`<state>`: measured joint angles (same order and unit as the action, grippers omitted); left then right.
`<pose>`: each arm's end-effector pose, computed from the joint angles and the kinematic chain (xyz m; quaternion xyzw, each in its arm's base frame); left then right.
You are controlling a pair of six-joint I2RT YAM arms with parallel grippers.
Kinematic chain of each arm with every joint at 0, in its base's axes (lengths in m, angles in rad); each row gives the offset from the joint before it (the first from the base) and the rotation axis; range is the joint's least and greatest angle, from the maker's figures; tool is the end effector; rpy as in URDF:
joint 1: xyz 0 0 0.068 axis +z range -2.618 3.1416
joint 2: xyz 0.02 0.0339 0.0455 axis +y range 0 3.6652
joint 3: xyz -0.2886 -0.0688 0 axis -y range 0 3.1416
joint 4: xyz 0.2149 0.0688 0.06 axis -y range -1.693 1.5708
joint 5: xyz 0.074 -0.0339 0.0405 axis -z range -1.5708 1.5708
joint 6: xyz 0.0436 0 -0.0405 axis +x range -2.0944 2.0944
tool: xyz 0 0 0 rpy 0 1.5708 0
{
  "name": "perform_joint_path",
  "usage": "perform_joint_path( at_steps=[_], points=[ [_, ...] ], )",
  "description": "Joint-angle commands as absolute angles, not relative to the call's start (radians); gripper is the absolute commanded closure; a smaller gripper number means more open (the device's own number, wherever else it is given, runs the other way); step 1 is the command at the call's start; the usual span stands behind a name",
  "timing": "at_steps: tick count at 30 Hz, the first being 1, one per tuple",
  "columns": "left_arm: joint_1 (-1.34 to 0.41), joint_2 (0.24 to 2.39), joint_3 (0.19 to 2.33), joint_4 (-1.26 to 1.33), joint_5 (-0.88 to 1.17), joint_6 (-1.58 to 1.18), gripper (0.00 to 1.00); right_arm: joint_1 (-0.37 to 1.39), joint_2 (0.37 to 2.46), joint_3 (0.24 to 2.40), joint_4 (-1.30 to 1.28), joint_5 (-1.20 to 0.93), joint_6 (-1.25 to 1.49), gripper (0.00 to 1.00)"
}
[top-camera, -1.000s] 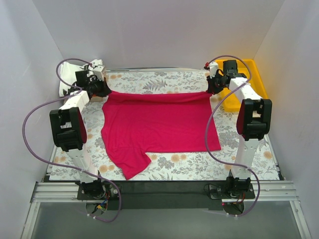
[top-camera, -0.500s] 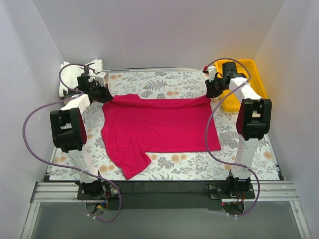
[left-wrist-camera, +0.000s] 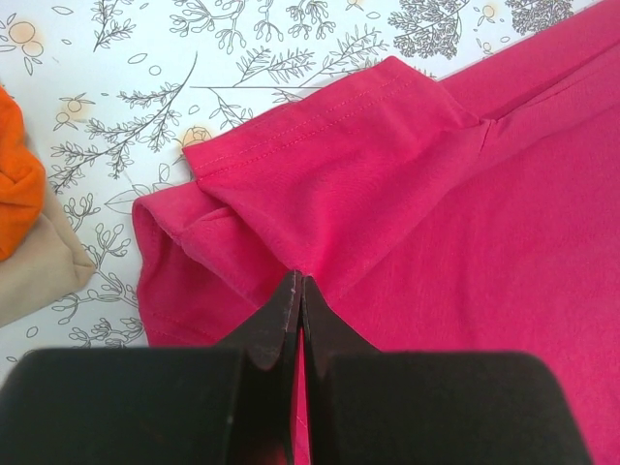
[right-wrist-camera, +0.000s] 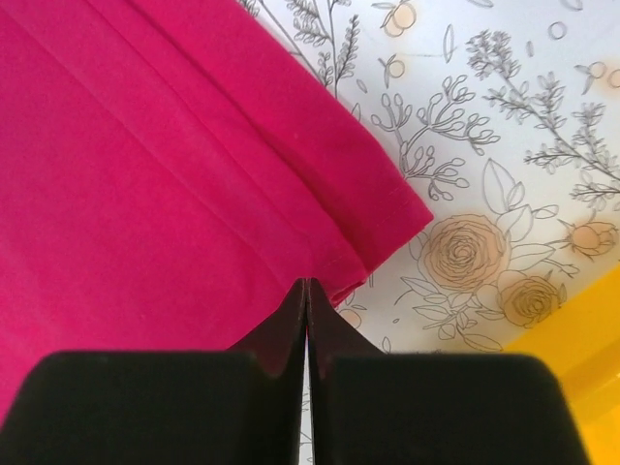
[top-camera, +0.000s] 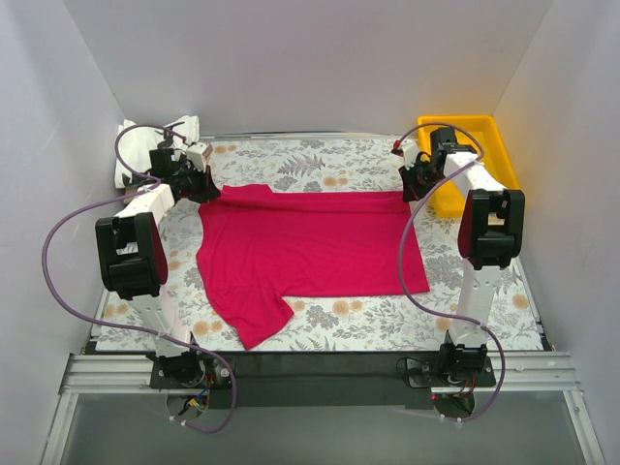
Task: Fold and stack the t-shirts
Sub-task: Fold the tshirt
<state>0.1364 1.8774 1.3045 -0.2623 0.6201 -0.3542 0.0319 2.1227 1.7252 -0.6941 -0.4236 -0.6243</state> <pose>0.3935 0.0284 0.2414 -0.1094 0.8887 -0.3202 0.3094 0.4443 0.0321 0.2304 -0.3533 0.8830 0.1276 0.2815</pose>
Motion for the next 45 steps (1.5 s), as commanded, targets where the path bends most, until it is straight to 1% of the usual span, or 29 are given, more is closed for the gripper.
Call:
perform_joint_path(
  at_steps=[1, 2, 3, 4, 5, 12, 13, 14, 17, 21, 23, 25, 27, 28, 29, 31, 32, 37, 45],
  points=[
    [0.144, 1.828, 1.312, -0.27, 0.643, -0.339, 1.0, 0.023, 2.14, 1.763, -0.73, -0.443, -0.641, 0.99],
    [0.143, 1.83, 1.315, -0.273, 0.641, -0.337, 1.0, 0.023, 2.141, 1.764, -0.733, -0.442, -0.641, 0.99],
    [0.143, 1.832, 1.318, -0.273, 0.641, -0.337, 1.0, 0.023, 2.144, 1.766, -0.738, -0.44, -0.641, 0.92],
    [0.143, 1.835, 1.319, -0.276, 0.641, -0.337, 1.0, 0.023, 2.146, 1.77, -0.736, -0.44, -0.641, 0.82],
    [0.143, 1.835, 1.322, -0.278, 0.64, -0.336, 1.0, 0.023, 2.151, 1.778, -0.735, -0.44, -0.638, 0.75],
    [0.143, 1.842, 1.328, -0.281, 0.643, -0.341, 1.0, 0.023, 2.194, 1.867, -0.733, -0.44, -0.601, 0.74],
    [0.144, 1.844, 1.335, -0.282, 0.643, -0.341, 1.0, 0.021, 2.197, 1.874, -0.733, -0.439, -0.597, 0.73],
    [0.144, 1.847, 1.336, -0.282, 0.644, -0.344, 1.0, 0.023, 2.2, 1.888, -0.733, -0.434, -0.597, 0.68],
    [0.143, 1.853, 1.35, -0.284, 0.647, -0.344, 1.0, 0.023, 2.217, 1.905, -0.738, -0.42, -0.598, 0.64],
    [0.143, 1.861, 1.356, -0.284, 0.647, -0.345, 1.0, 0.026, 2.238, 1.908, -0.742, -0.41, -0.607, 0.62],
    [0.143, 1.862, 1.356, -0.285, 0.646, -0.345, 1.0, 0.029, 2.246, 1.907, -0.75, -0.402, -0.614, 0.59],
    [0.143, 1.864, 1.358, -0.285, 0.644, -0.347, 1.0, 0.031, 2.256, 1.901, -0.756, -0.394, -0.62, 0.58],
    [0.143, 1.862, 1.359, -0.287, 0.646, -0.347, 1.0, 0.032, 2.264, 1.901, -0.765, -0.394, -0.627, 0.61],
    [0.143, 1.862, 1.361, -0.288, 0.647, -0.347, 1.0, 0.032, 2.264, 1.902, -0.767, -0.399, -0.629, 0.64],
    [0.143, 1.862, 1.361, -0.288, 0.644, -0.347, 1.0, 0.032, 2.263, 1.901, -0.769, -0.402, -0.63, 0.74],
    [0.144, 1.858, 1.359, -0.293, 0.644, -0.347, 1.0, 0.032, 2.247, 1.901, -0.769, -0.414, -0.634, 0.85],
    [0.143, 1.853, 1.358, -0.293, 0.644, -0.345, 1.0, 0.032, 2.241, 1.901, -0.77, -0.416, -0.634, 0.97],
    [0.143, 1.815, 1.332, -0.302, 0.635, -0.33, 1.0, 0.031, 2.184, 1.875, -0.772, -0.42, -0.673, 0.99],
    [0.143, 1.746, 1.218, -0.318, 0.64, -0.261, 1.0, 0.031, 2.097, 1.744, -0.772, -0.422, -0.776, 0.99]
  ],
)
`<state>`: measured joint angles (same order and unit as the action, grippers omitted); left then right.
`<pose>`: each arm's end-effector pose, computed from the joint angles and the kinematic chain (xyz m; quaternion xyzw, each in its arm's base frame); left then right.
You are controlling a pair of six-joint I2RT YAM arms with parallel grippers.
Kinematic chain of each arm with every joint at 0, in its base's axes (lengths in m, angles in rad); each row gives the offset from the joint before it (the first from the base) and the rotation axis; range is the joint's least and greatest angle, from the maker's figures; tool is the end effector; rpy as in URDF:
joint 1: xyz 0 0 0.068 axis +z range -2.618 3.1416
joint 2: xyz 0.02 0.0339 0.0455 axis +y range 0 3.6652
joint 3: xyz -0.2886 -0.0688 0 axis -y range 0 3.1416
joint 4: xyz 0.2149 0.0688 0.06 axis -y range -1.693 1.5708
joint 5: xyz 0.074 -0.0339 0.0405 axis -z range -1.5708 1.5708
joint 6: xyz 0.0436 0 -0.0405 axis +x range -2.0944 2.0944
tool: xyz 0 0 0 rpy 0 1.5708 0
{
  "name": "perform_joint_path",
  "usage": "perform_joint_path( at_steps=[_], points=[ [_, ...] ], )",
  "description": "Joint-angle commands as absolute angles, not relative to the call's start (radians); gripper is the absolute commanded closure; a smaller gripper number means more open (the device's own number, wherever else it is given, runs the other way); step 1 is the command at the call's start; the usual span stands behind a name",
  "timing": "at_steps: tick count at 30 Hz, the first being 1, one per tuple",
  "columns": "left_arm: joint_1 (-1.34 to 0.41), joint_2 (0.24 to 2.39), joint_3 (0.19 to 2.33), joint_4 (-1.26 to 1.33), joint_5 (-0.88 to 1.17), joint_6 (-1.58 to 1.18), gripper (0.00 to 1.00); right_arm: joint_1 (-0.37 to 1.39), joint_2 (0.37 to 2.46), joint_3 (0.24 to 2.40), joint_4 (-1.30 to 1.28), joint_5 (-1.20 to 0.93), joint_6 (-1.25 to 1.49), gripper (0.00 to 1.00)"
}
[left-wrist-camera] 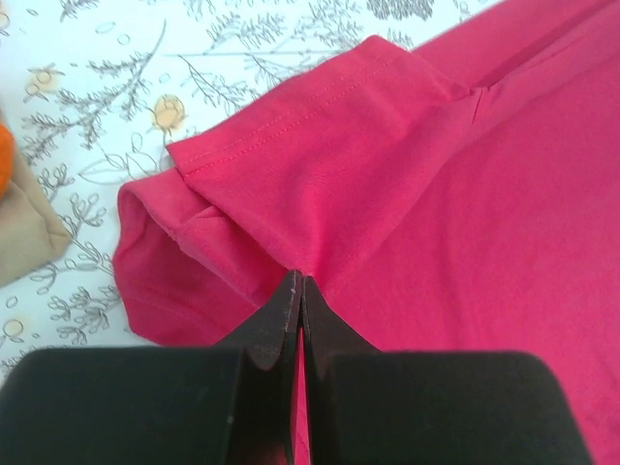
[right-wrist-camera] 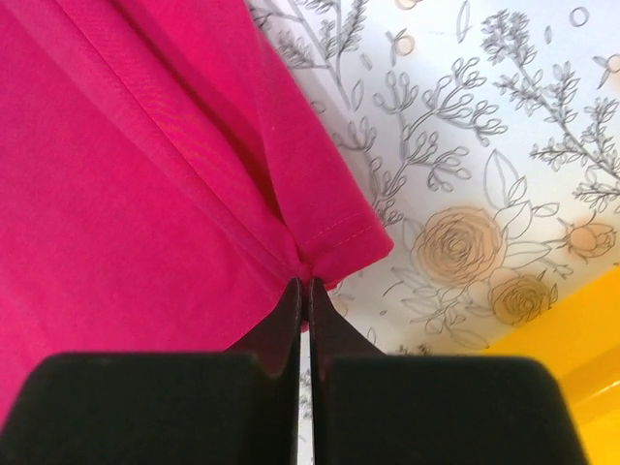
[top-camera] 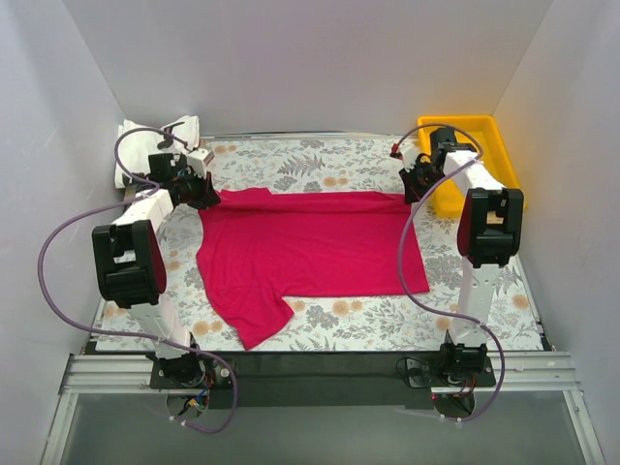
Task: Fold and stack the t-shirts
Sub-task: Fold the tshirt
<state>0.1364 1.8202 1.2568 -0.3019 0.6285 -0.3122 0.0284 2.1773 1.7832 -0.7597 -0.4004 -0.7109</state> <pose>0.3758 0.0257 0.2459 -0.0944 0.8939 -0.3178 0.3018 0.4515 0.0298 0.2191 -0.3848 0.8792 0.1154 0.2563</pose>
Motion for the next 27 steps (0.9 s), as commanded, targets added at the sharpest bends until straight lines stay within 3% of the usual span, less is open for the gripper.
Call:
perform_joint_path(
  at_steps=[1, 4, 5, 8, 11, 17, 27],
  points=[
    [0.143, 1.738, 1.203, -0.318, 0.64, -0.25, 1.0, 0.031, 2.092, 1.734, -0.772, -0.419, -0.782, 0.99],
    [0.141, 1.747, 1.154, -0.33, 0.634, -0.216, 1.0, 0.032, 2.094, 1.703, -0.77, -0.393, -0.807, 0.99],
    [0.14, 1.755, 1.144, -0.342, 0.632, -0.183, 1.0, 0.032, 2.098, 1.697, -0.77, -0.384, -0.813, 0.94],
    [0.138, 1.787, 1.137, -0.379, 0.597, -0.161, 0.81, 0.031, 2.123, 1.69, -0.77, -0.333, -0.818, 0.62],
    [0.138, 1.796, 1.18, -0.425, 0.606, -0.163, 0.72, 0.032, 2.12, 1.693, -0.767, -0.33, -0.805, 0.5],
    [0.138, 1.816, 1.356, -0.434, 0.675, -0.261, 0.62, 0.031, 2.095, 1.779, -0.769, -0.382, -0.74, 0.5],
    [0.103, 2.097, 1.684, -0.425, 0.6, -0.393, 0.6, 0.055, 2.123, 1.796, -0.819, -0.446, -0.735, 0.59]
  ],
)
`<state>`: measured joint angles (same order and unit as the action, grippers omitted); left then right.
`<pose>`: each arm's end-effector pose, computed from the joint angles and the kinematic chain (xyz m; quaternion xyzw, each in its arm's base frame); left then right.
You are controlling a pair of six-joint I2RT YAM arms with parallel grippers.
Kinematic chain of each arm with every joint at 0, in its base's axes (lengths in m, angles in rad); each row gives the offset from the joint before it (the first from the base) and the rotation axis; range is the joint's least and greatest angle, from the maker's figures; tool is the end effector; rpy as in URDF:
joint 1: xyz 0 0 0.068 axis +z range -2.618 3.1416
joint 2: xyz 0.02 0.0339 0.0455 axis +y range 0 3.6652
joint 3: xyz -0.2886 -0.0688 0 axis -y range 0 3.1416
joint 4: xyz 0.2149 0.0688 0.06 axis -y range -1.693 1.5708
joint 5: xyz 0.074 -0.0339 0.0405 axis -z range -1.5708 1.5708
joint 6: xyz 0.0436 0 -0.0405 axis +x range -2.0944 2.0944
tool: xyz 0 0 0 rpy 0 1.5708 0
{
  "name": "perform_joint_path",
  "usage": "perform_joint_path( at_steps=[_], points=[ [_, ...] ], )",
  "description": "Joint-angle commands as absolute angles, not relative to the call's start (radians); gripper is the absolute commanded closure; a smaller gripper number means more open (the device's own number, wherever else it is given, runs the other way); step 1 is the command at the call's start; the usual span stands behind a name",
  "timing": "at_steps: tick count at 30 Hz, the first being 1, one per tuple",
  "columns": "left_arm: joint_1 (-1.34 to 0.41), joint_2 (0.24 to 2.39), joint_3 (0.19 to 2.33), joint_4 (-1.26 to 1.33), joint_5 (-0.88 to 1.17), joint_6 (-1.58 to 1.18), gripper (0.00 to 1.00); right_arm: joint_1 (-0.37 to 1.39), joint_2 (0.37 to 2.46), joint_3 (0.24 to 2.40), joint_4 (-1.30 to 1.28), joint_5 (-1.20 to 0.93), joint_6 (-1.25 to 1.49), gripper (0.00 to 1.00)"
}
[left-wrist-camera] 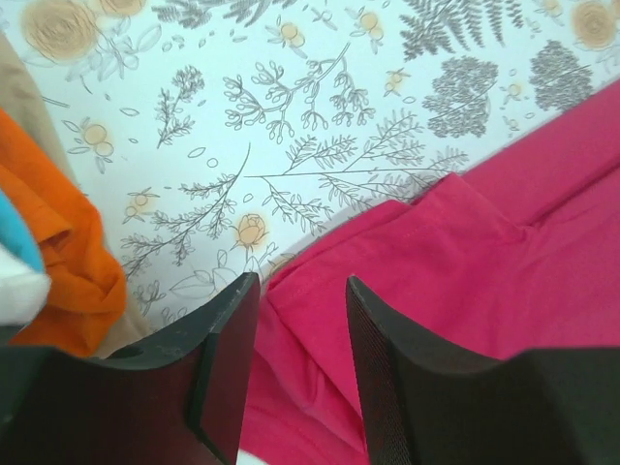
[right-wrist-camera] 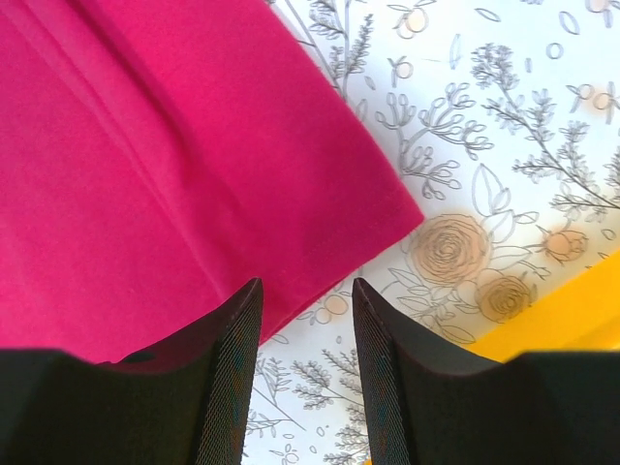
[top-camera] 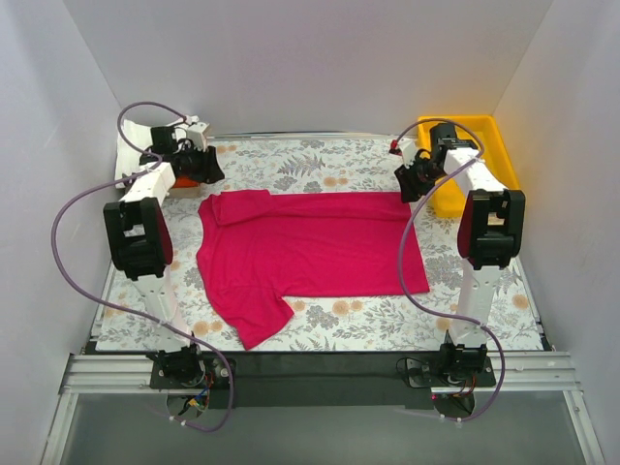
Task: Fold and stack the t-shirts
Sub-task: Fold the tshirt
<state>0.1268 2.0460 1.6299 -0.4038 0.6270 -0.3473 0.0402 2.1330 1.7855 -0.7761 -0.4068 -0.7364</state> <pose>0.4471 0.0312 0.2582 -0.0979 0.8868 -0.3235 0.3151 0.4446 0.0351 0.2381 -0.4030 0.8670 0.1111 0.2713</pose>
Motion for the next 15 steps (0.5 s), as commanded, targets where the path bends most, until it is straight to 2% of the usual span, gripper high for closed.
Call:
perform_joint_path(
  at_steps=[1, 7, 12, 15],
  points=[
    [0.092, 2.127, 1.69, -0.433, 0.601, -0.396, 0.6, 0.058, 2.129, 1.783, -0.821, -0.445, -0.735, 0.59],
    [0.051, 2.183, 1.706, -0.426, 0.522, -0.411, 0.6, 0.064, 2.171, 1.752, -0.819, -0.417, -0.732, 0.6],
    [0.041, 2.204, 1.7, -0.425, 0.471, -0.41, 0.6, 0.072, 2.194, 1.726, -0.818, -0.387, -0.752, 0.71],
    [0.038, 2.2, 1.69, -0.42, 0.44, -0.408, 0.61, 0.071, 2.204, 1.726, -0.819, -0.365, -0.756, 0.74]
  ],
)
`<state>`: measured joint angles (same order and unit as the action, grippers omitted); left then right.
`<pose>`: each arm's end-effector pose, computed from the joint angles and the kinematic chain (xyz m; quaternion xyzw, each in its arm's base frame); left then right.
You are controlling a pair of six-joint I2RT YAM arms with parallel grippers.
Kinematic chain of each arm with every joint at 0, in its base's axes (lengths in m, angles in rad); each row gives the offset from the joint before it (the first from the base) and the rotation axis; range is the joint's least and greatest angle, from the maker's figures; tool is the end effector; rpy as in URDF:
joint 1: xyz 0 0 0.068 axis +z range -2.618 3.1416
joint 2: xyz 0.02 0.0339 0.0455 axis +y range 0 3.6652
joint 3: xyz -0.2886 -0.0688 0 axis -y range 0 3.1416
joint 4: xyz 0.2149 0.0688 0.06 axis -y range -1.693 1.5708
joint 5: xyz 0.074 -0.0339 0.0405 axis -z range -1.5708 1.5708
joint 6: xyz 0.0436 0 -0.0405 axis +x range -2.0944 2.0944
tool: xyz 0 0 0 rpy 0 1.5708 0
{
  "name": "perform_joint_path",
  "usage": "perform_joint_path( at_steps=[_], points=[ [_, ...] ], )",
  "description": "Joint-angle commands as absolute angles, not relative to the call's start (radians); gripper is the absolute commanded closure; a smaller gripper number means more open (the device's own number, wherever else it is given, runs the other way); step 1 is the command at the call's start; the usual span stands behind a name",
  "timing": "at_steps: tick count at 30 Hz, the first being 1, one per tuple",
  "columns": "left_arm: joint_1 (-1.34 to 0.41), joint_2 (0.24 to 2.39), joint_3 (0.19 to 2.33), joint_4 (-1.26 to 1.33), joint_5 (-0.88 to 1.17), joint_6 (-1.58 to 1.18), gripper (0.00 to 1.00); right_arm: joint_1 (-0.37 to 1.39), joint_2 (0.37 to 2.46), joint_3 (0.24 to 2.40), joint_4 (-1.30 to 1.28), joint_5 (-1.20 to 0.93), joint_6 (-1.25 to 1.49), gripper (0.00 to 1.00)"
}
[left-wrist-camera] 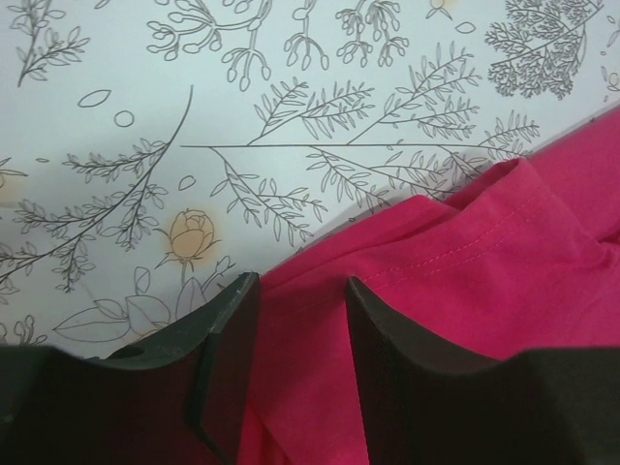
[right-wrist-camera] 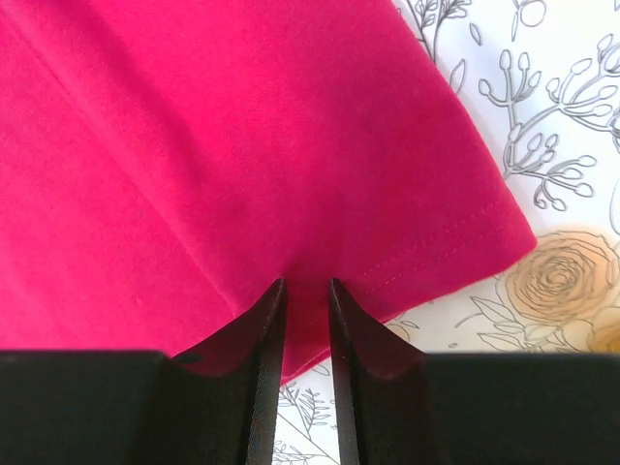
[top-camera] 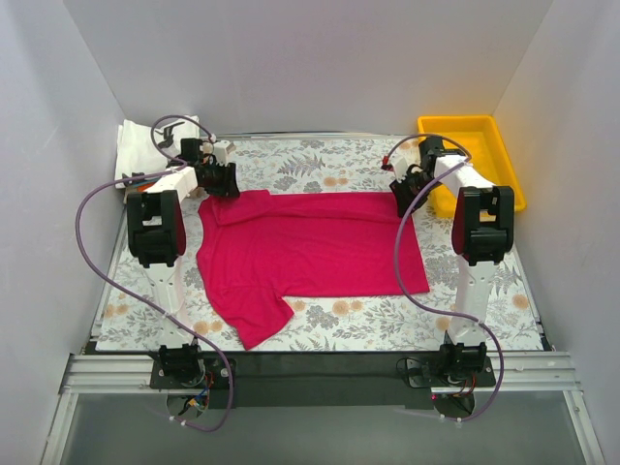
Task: Fold and stack the t-shirts
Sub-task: Fold the tshirt
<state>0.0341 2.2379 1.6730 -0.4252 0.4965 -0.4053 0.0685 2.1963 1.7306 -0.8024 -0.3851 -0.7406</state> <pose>0.4743 -0.0046 0.1819 -0.1338 0.9218 -0.2826 0.2293 0.4399 0.0466 0.1954 -0.4084 0.8806 0.1298 0.2021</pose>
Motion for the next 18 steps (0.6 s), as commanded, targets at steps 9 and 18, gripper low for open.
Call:
perform_joint_path(
  at_steps=[9, 18],
  points=[
    [0.054, 2.134, 1.674, -0.376, 0.405, -0.433, 0.6, 0.072, 2.21, 1.729, -0.821, -0.342, -0.765, 0.74],
    [0.058, 2.151, 1.669, -0.373, 0.378, -0.439, 0.61, 0.072, 2.201, 1.732, -0.819, -0.339, -0.764, 0.74]
  ],
)
